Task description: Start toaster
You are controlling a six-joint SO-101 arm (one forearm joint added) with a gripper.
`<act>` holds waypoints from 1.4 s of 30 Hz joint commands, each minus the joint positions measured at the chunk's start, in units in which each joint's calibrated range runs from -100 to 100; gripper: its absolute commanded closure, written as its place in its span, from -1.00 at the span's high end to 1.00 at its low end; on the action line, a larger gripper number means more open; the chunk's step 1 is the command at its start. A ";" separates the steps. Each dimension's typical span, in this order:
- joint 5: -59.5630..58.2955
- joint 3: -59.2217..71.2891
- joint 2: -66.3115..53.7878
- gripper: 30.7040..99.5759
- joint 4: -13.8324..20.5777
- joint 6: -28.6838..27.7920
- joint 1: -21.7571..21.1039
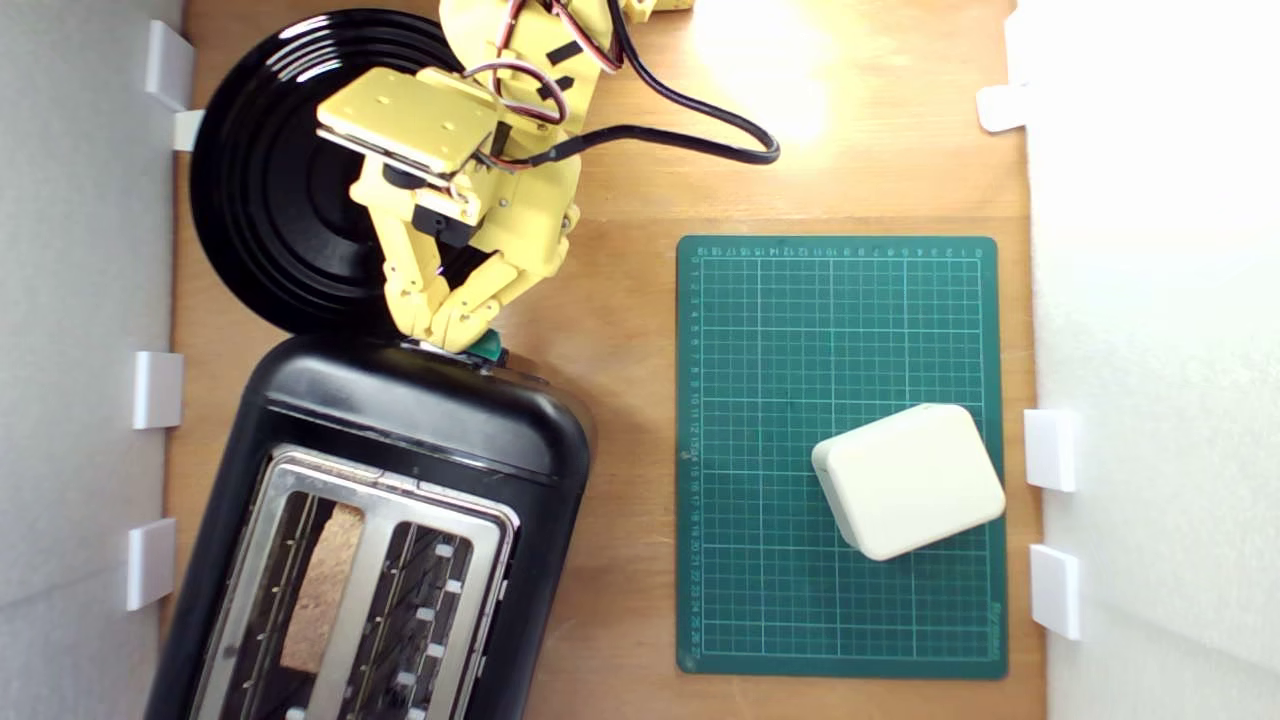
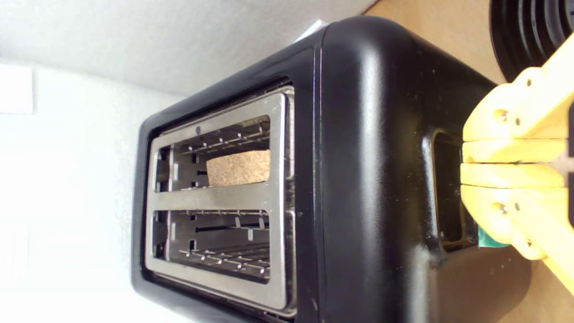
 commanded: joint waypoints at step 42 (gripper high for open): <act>-11.69 8.64 12.65 -0.98 -0.53 -1.32 -2.26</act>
